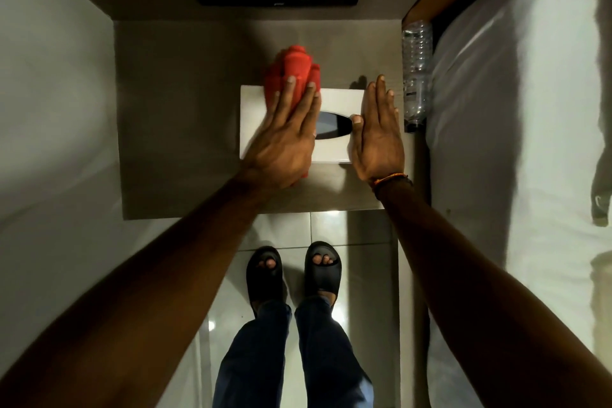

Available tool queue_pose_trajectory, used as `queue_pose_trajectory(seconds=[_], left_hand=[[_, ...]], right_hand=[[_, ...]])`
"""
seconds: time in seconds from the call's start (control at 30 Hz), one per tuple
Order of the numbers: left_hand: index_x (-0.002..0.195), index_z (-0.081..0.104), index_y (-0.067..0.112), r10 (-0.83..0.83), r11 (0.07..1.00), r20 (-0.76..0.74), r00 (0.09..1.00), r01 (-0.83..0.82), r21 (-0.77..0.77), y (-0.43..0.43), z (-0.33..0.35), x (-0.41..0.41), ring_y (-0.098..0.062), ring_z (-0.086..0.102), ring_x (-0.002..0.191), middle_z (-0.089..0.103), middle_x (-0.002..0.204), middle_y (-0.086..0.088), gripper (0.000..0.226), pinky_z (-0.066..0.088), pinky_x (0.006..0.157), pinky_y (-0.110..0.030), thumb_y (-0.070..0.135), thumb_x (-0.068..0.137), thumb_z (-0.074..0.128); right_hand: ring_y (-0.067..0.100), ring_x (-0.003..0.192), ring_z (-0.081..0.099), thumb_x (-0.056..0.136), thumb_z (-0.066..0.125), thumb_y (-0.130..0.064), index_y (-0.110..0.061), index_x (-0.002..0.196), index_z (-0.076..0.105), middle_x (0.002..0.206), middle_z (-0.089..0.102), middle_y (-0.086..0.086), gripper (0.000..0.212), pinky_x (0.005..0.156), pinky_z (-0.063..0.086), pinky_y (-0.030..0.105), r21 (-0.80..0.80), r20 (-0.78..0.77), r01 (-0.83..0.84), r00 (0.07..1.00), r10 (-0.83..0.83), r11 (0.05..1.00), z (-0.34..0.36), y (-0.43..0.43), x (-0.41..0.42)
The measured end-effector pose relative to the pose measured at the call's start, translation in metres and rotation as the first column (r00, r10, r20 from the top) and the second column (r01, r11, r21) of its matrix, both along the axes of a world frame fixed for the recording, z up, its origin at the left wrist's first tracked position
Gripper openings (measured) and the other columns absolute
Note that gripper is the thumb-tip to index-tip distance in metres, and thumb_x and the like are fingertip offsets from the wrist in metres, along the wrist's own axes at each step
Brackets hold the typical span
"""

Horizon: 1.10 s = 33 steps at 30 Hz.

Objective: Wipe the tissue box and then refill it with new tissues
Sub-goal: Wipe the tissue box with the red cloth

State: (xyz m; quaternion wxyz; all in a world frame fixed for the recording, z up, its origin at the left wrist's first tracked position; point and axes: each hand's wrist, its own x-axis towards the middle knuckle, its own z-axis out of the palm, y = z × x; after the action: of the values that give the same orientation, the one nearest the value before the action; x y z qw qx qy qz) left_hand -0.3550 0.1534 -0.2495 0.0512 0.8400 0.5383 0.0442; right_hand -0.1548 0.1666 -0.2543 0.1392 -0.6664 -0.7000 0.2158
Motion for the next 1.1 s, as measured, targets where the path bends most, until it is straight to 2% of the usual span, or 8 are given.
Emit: queue_pose_trajectory(seconds=[0.13, 0.33, 0.4, 0.53, 0.67, 0.8, 0.97, 1.1], left_hand=[[0.16, 0.007, 0.005, -0.006, 0.999, -0.071, 0.997, 0.01, 0.045, 0.001, -0.003, 0.014, -0.045, 0.015, 0.152, 0.013, 0.167, -0.019, 0.059, 0.022, 0.121, -0.06, 0.028, 0.109, 0.024], [0.16, 0.012, 0.006, 0.083, 0.996, 0.006, 0.997, -0.083, 0.017, -0.003, -0.001, -0.028, -0.049, 0.019, 0.149, 0.019, 0.167, -0.015, 0.06, 0.029, 0.119, -0.058, 0.011, 0.104, 0.032], [0.16, 0.008, 0.002, 0.085, 0.996, -0.039, 0.996, -0.086, -0.014, -0.002, 0.0, -0.041, -0.053, 0.019, 0.148, 0.015, 0.167, -0.018, 0.058, 0.031, 0.117, -0.057, 0.012, 0.106, 0.028], [0.156, -0.013, 0.0, 0.097, 0.989, -0.082, 0.992, -0.105, -0.1, -0.003, 0.002, -0.051, -0.057, 0.003, 0.148, 0.0, 0.167, -0.021, 0.055, 0.016, 0.122, -0.059, 0.016, 0.109, 0.011], [0.157, 0.015, -0.002, 0.172, 0.983, 0.014, 0.985, -0.171, -0.074, -0.002, 0.009, -0.044, -0.057, 0.016, 0.146, 0.019, 0.164, -0.022, 0.054, 0.022, 0.121, -0.062, 0.015, 0.106, 0.025], [0.159, 0.001, -0.001, 0.126, 0.987, -0.059, 0.99, -0.132, -0.096, -0.002, 0.016, -0.02, -0.054, 0.008, 0.149, 0.005, 0.167, -0.022, 0.062, 0.017, 0.123, -0.059, 0.024, 0.102, 0.009], [0.16, -0.004, 0.007, 0.092, 0.98, 0.016, 0.996, -0.088, -0.18, 0.007, 0.012, 0.027, -0.049, -0.003, 0.152, -0.002, 0.168, -0.019, 0.075, 0.0, 0.122, -0.062, 0.019, 0.101, 0.041], [0.158, -0.005, 0.002, 0.104, 0.977, -0.045, 0.994, -0.111, -0.18, 0.005, 0.016, 0.006, -0.051, 0.0, 0.151, -0.001, 0.168, -0.021, 0.076, 0.012, 0.123, -0.062, 0.024, 0.095, 0.032]], right_hand=[[0.035, 0.159, 0.011, 0.11, 0.033, -0.025, -0.003, 0.161, 0.019, 0.172, 0.01, 0.017, 0.058, 0.128, 0.022, 0.05, 0.008, 0.001, -0.01, 1.0, 0.01, 1.0, -0.002, 0.001, 0.001], [0.035, 0.159, 0.011, 0.109, 0.033, -0.024, -0.001, 0.161, 0.018, 0.171, 0.01, 0.017, 0.058, 0.129, 0.02, 0.047, 0.007, 0.003, -0.021, 1.0, 0.021, 1.0, 0.0, 0.002, 0.003], [0.035, 0.159, 0.011, 0.109, 0.033, -0.024, -0.002, 0.161, 0.018, 0.172, 0.01, 0.017, 0.058, 0.129, 0.019, 0.047, 0.002, 0.002, -0.019, 1.0, 0.019, 1.0, 0.001, 0.002, 0.003], [0.035, 0.159, 0.01, 0.109, 0.034, -0.024, -0.002, 0.161, 0.018, 0.172, 0.01, 0.016, 0.058, 0.129, 0.019, 0.048, -0.003, 0.007, -0.016, 1.0, 0.016, 1.0, 0.0, 0.002, 0.002], [0.035, 0.159, 0.01, 0.109, 0.035, -0.025, -0.004, 0.162, 0.018, 0.172, 0.01, 0.015, 0.059, 0.129, 0.02, 0.049, -0.004, -0.002, -0.001, 1.0, 0.001, 1.0, 0.001, 0.001, 0.003], [0.037, 0.159, 0.011, 0.109, 0.035, -0.024, -0.003, 0.161, 0.019, 0.172, 0.011, 0.016, 0.059, 0.128, 0.02, 0.05, -0.005, -0.001, 0.01, 1.0, -0.01, 1.0, 0.003, 0.0, 0.0], [0.037, 0.158, 0.013, 0.109, 0.036, -0.024, -0.002, 0.161, 0.02, 0.171, 0.011, 0.017, 0.058, 0.127, 0.021, 0.052, 0.005, -0.001, -0.006, 1.0, 0.006, 1.0, 0.001, 0.0, 0.001], [0.036, 0.159, 0.013, 0.109, 0.035, -0.024, -0.002, 0.161, 0.02, 0.171, 0.012, 0.018, 0.058, 0.128, 0.02, 0.051, 0.005, -0.002, -0.004, 1.0, 0.004, 1.0, 0.002, 0.001, 0.001]])
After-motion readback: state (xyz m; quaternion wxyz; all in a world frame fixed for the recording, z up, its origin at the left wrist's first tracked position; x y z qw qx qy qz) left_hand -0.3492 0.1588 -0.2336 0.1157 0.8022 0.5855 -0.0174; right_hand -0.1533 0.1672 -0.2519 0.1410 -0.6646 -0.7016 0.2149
